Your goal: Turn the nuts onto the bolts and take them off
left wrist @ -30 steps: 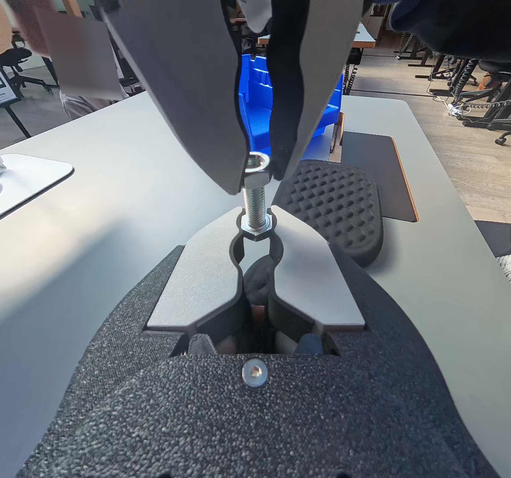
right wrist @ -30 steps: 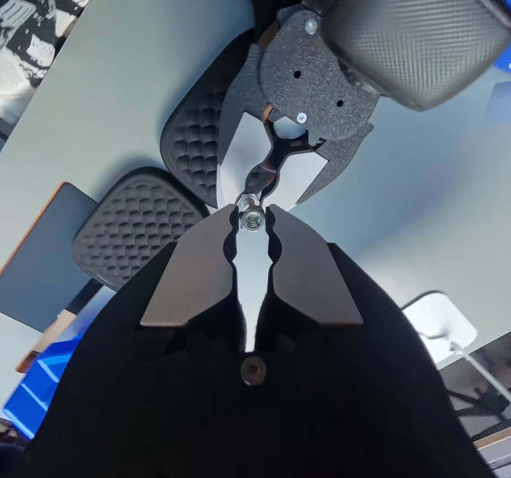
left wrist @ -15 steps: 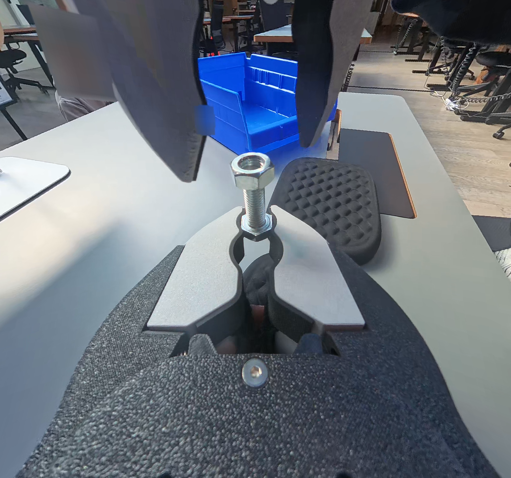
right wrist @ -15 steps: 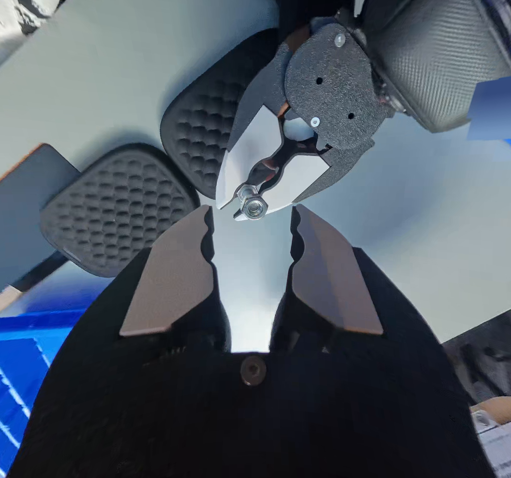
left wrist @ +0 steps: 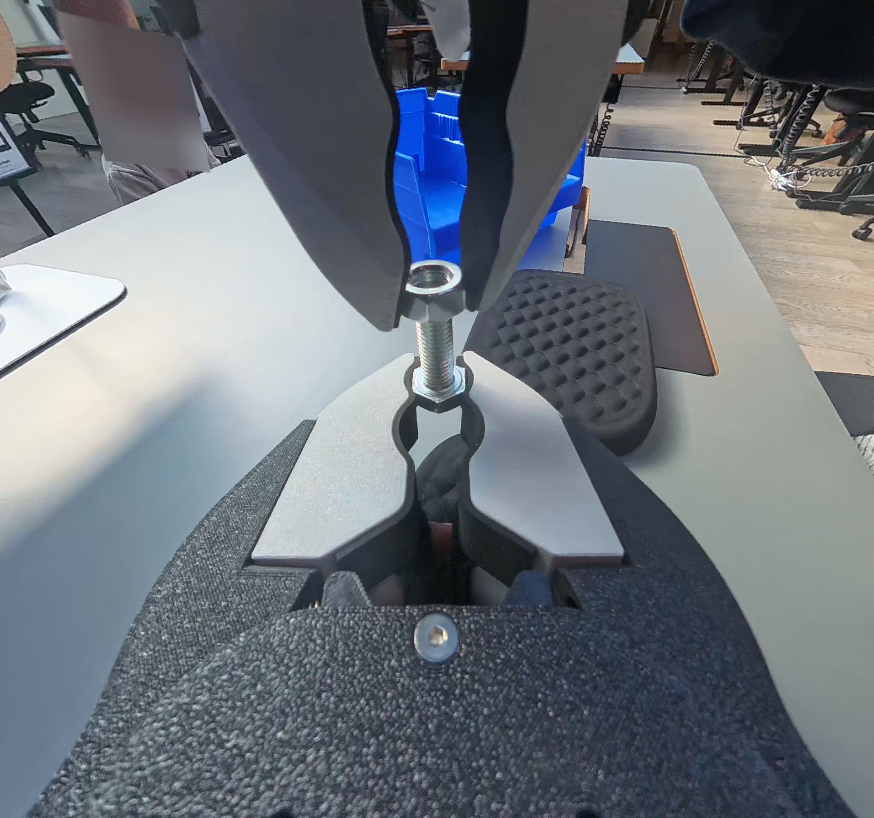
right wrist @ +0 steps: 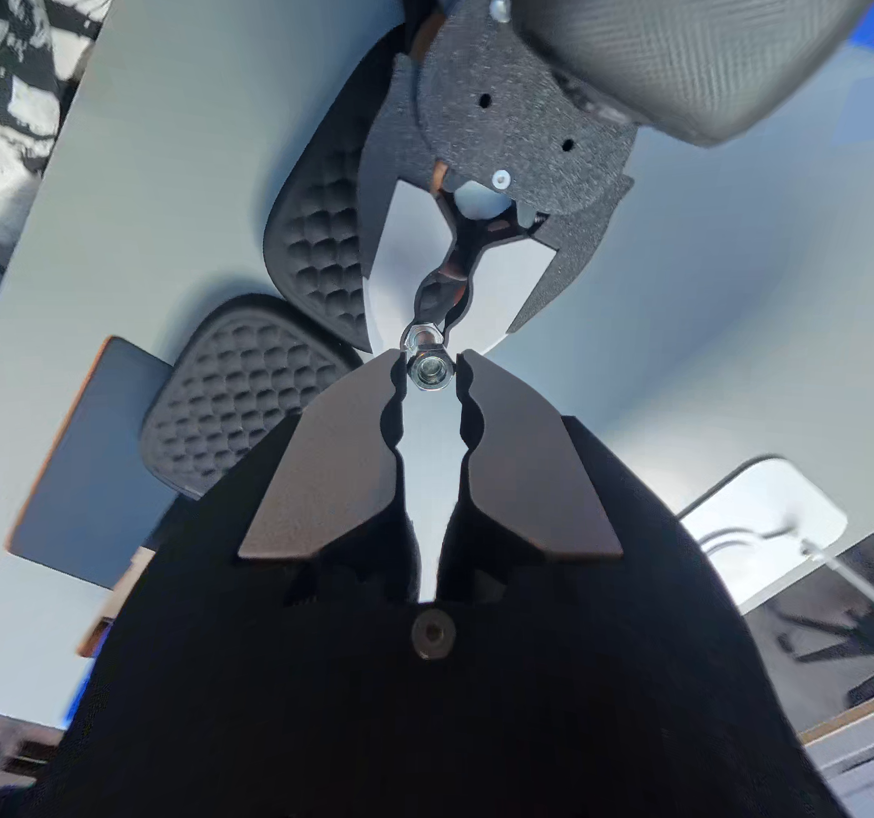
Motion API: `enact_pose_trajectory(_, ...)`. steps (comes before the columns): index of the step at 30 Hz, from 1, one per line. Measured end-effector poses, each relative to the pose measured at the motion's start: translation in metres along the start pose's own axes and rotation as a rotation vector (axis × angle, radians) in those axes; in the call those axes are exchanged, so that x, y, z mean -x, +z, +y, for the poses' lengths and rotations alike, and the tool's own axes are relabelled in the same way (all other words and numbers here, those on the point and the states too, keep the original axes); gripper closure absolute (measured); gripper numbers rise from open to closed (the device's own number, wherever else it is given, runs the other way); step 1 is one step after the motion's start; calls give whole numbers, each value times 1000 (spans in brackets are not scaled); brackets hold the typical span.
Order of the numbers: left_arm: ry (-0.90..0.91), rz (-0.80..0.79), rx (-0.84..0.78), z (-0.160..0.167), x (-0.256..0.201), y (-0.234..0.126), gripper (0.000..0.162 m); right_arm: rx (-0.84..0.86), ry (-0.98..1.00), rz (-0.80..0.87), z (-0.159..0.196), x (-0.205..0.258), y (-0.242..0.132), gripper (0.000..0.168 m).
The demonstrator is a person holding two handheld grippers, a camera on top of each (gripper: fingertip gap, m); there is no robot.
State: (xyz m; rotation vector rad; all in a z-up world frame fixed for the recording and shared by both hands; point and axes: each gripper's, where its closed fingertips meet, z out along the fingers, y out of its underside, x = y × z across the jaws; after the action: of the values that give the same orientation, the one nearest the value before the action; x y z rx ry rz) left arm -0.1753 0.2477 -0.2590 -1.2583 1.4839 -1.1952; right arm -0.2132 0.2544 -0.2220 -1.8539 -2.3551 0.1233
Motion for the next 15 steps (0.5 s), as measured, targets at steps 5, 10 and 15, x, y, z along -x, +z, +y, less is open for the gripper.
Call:
enact_pose_trajectory(5,10,5,4,1,-2,1,149,66,360,106,1,1,0,149)
enact_pose_trajectory(10,6,13,2,0,-2,1,149,40,140,100,0,2,-4,124)
enact_pose_trajectory(15,3,29,-1,0,-4,0,149,17,-305,40,2,5,-6,122)
